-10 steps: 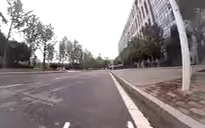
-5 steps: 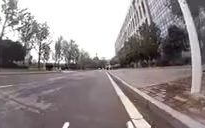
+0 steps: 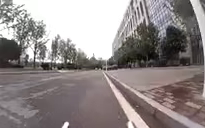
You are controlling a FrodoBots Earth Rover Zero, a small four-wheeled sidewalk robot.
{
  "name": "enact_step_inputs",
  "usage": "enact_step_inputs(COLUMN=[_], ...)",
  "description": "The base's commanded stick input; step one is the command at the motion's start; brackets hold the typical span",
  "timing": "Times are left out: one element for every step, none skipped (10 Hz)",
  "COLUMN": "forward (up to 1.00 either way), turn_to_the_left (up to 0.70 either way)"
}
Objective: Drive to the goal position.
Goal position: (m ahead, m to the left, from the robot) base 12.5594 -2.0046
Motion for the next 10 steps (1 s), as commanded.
enact_step_inputs(forward=[0.6,0.6,0.6,0.6,0.6,0.6,0.6,0.6,0.6,0.6], turn_to_the_left=[0.0,0.0,0.0,0.0,0.0,0.0,0.0,0.1,0.15,0.05])
